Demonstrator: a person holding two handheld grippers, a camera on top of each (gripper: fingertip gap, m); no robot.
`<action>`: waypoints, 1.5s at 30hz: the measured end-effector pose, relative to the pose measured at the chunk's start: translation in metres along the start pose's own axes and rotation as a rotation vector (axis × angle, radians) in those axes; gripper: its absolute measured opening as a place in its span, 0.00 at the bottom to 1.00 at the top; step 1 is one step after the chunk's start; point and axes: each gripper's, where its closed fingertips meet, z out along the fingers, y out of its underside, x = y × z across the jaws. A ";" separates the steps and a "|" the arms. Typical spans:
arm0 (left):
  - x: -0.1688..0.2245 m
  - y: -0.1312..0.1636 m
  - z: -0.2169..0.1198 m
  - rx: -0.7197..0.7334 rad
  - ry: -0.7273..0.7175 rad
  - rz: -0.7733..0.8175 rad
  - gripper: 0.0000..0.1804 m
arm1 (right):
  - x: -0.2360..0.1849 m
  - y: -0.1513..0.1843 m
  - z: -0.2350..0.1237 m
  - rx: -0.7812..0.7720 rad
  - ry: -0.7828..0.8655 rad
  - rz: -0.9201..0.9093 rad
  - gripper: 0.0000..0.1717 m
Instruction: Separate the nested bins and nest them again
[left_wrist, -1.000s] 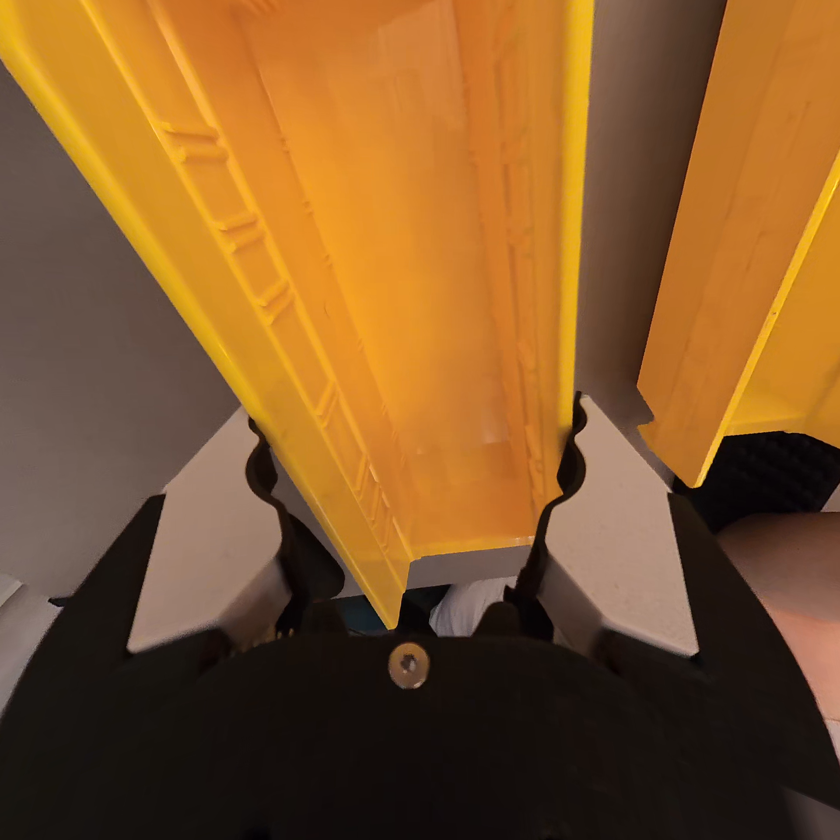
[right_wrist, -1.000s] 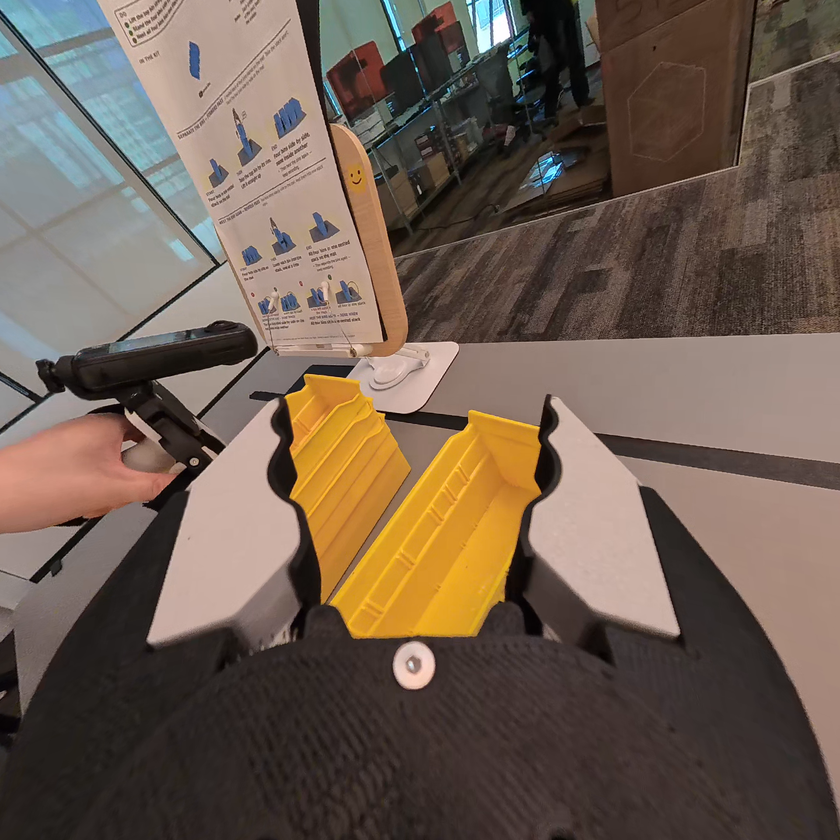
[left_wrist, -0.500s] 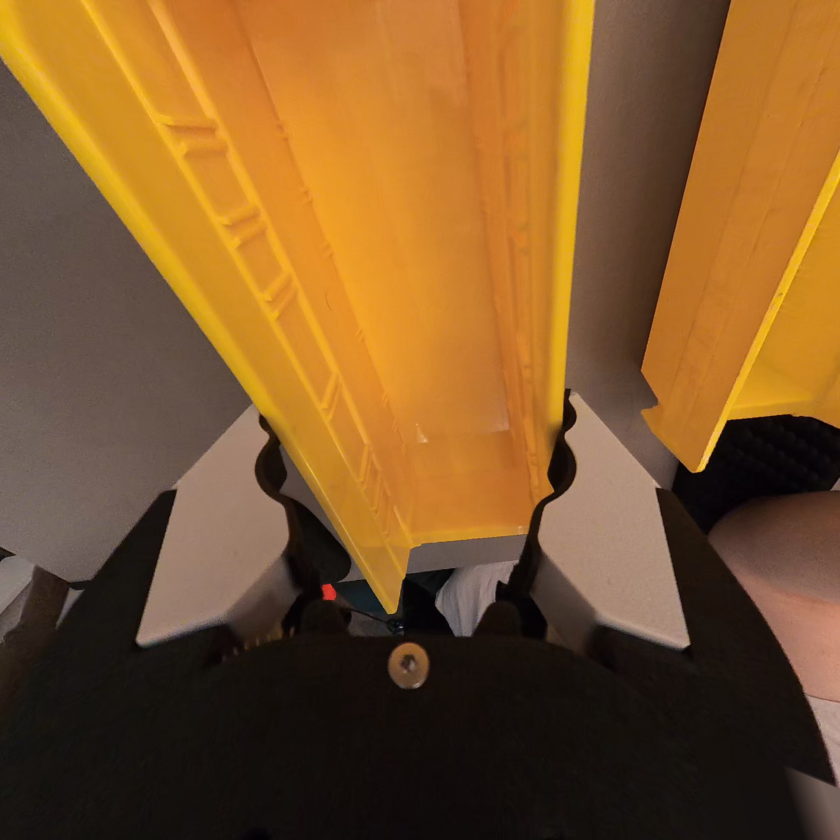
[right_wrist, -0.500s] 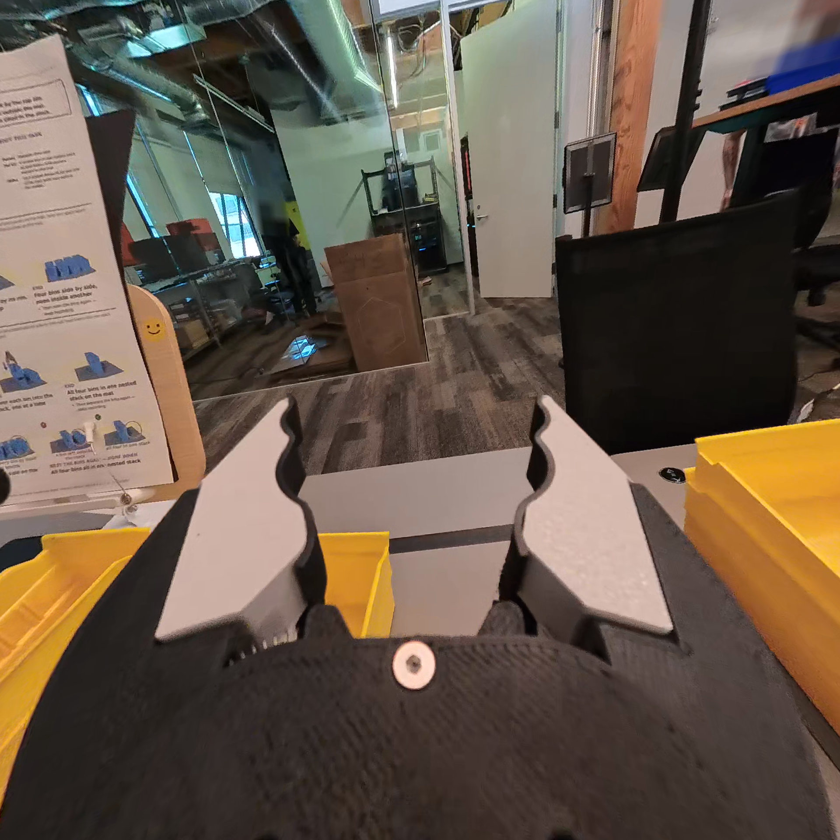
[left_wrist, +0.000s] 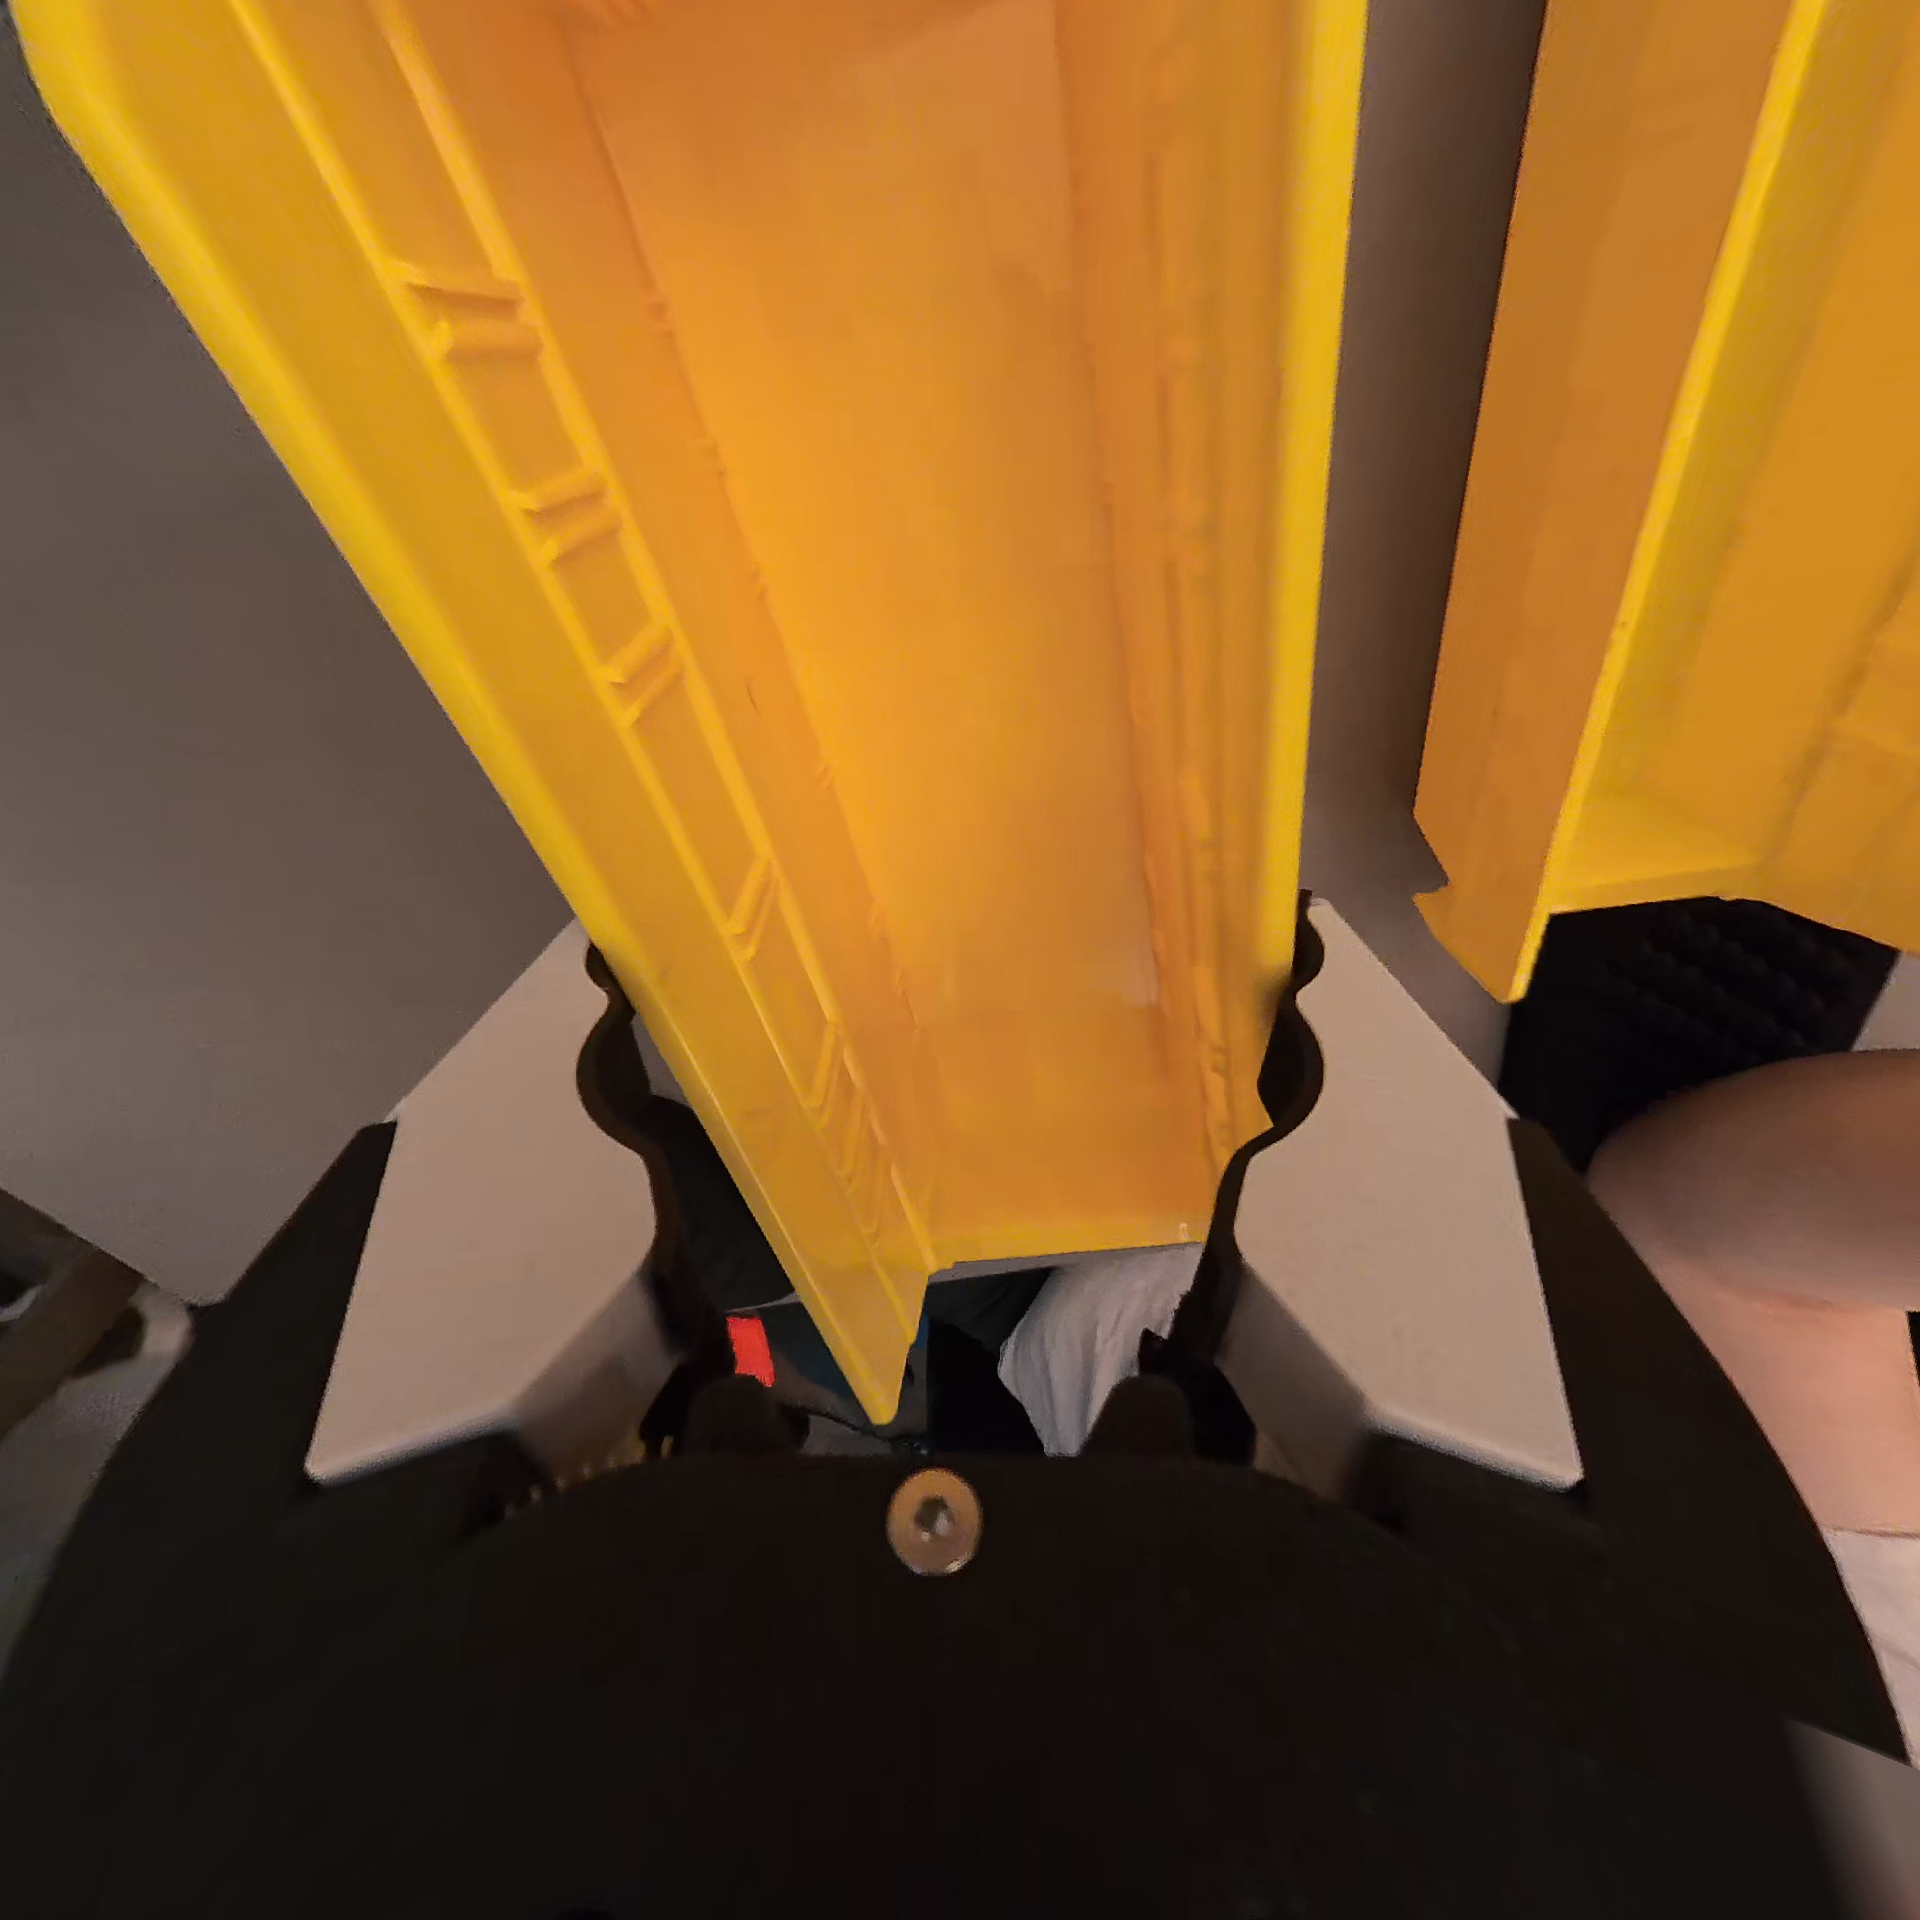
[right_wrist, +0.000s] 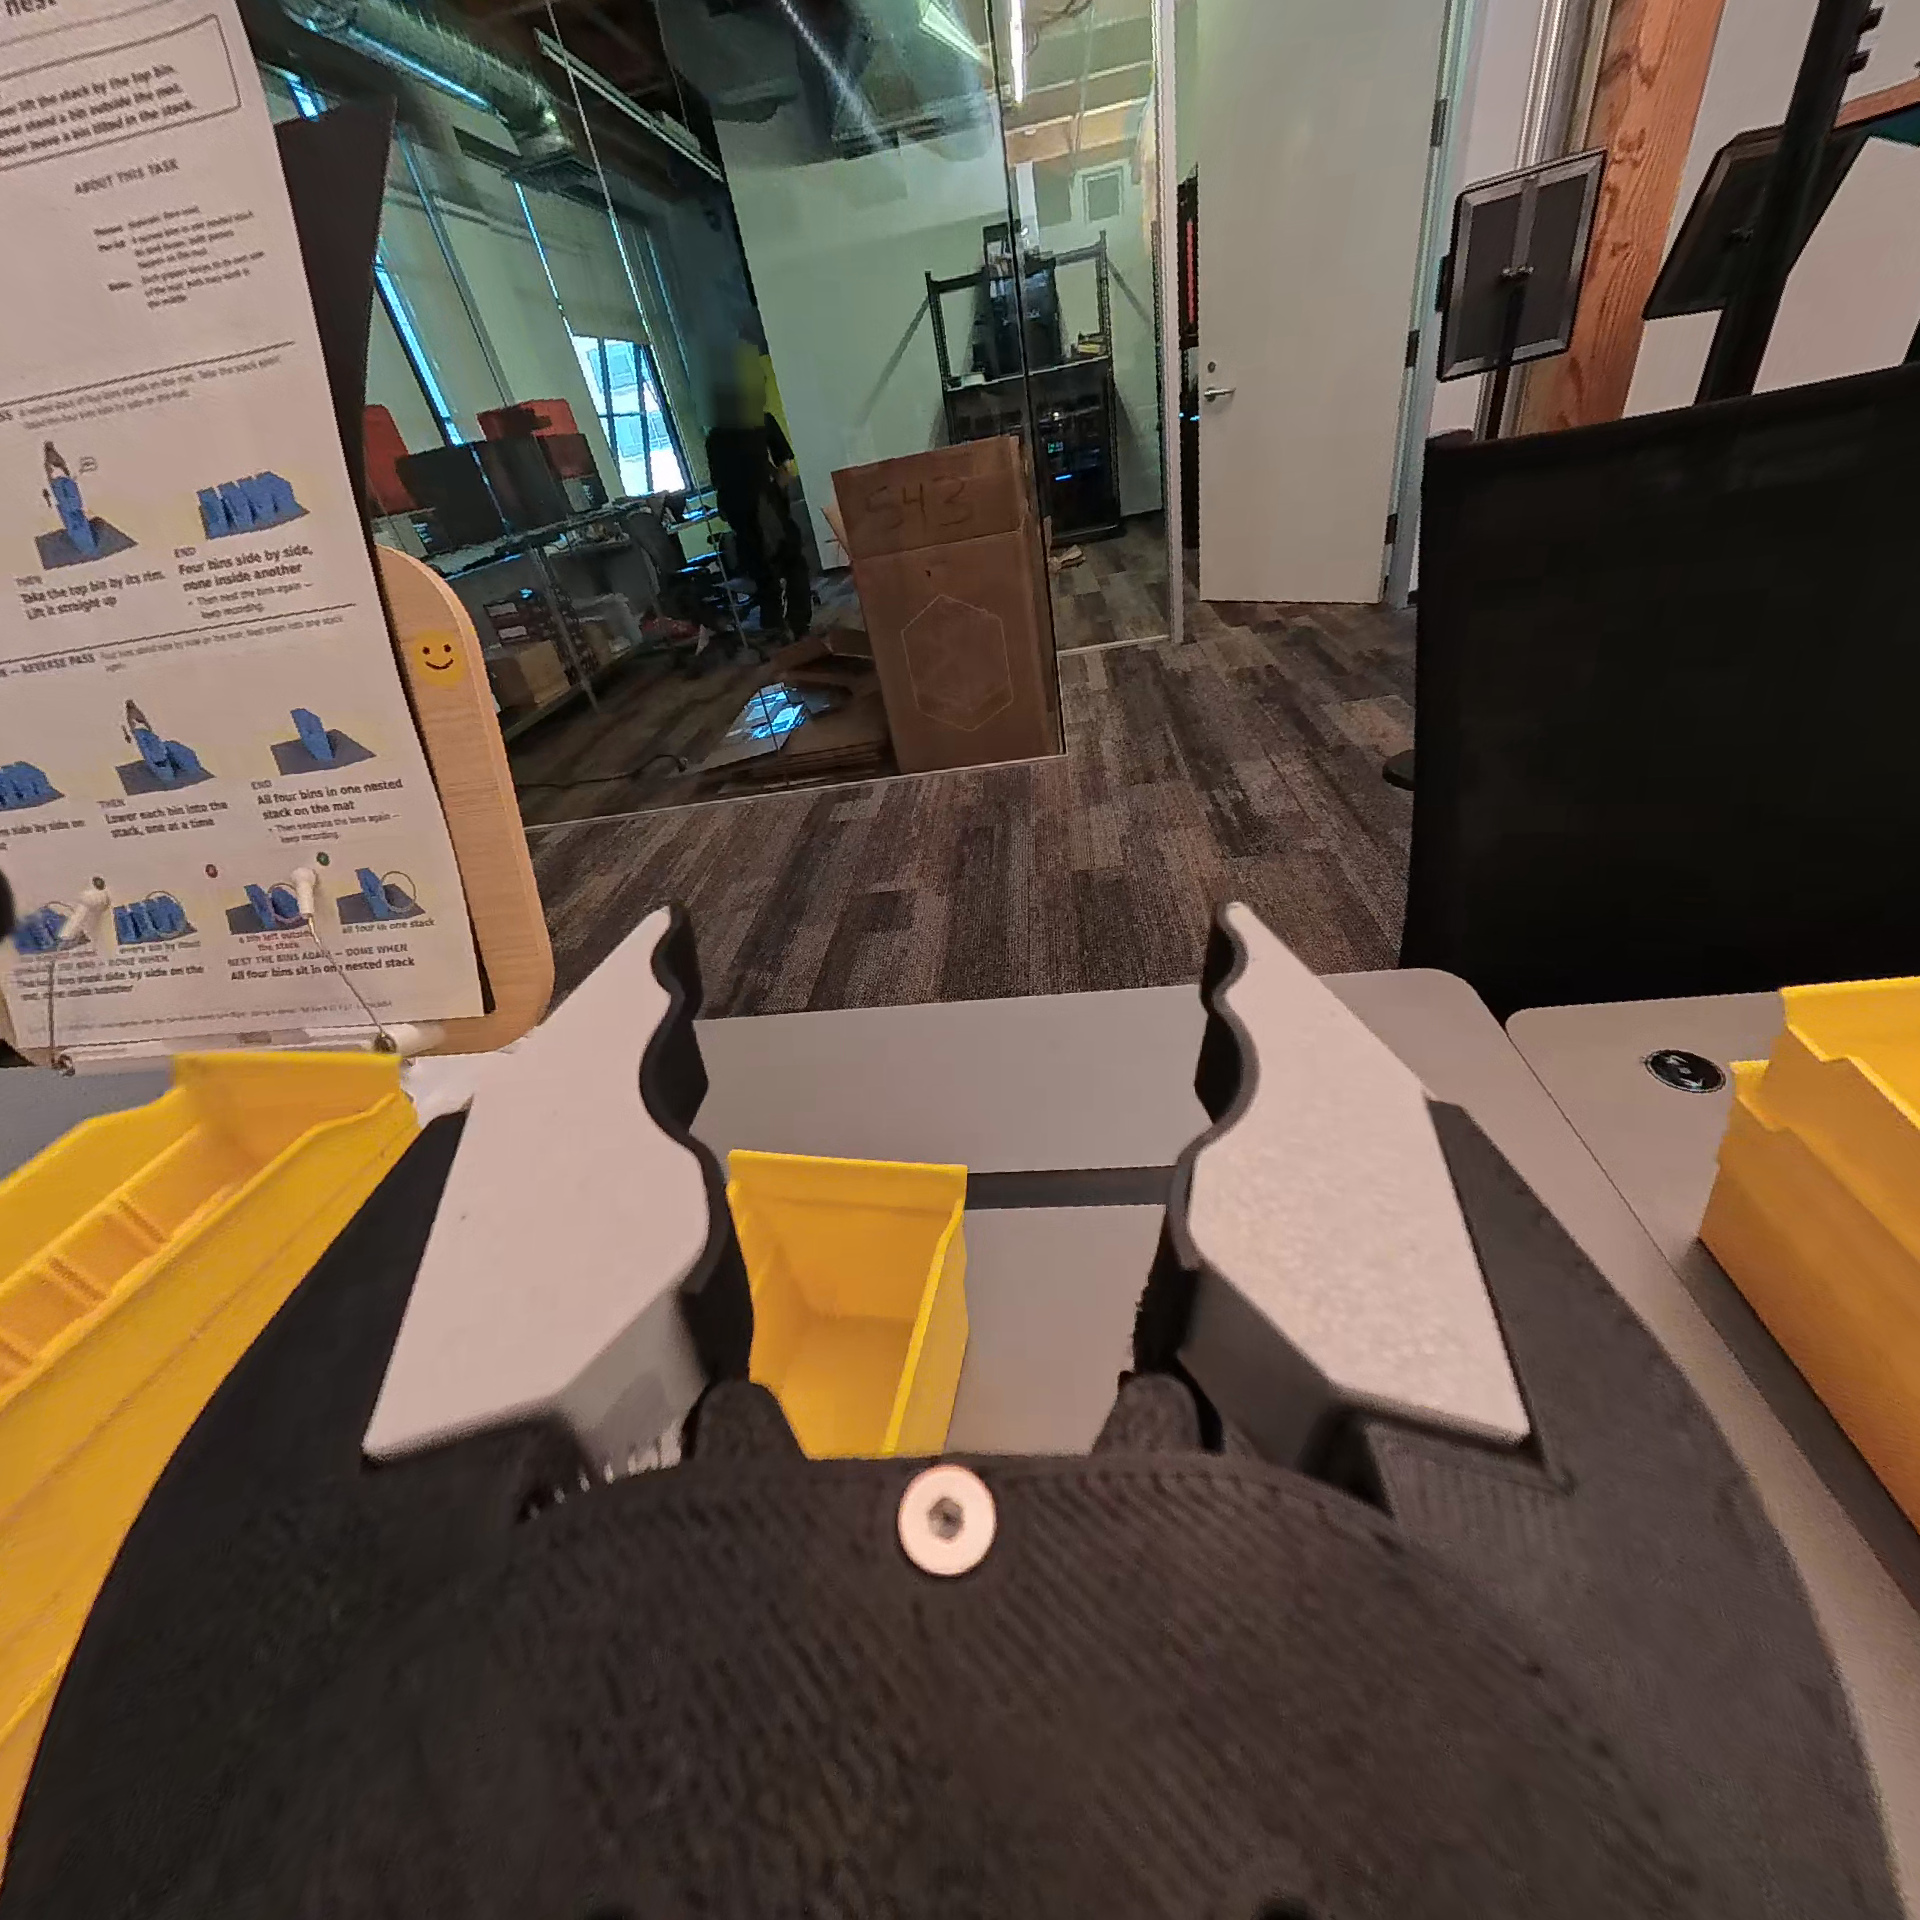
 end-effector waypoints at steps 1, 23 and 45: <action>0.000 0.001 -0.006 0.002 0.002 0.002 0.68 | 0.000 0.001 0.000 -0.003 0.001 -0.003 0.57; -0.102 0.041 -0.092 0.172 0.054 -0.060 0.68 | -0.014 0.011 0.008 -0.057 -0.036 -0.013 0.57; -0.197 0.053 0.066 0.110 -0.024 -0.160 0.67 | -0.032 0.016 0.012 -0.083 -0.082 -0.028 0.57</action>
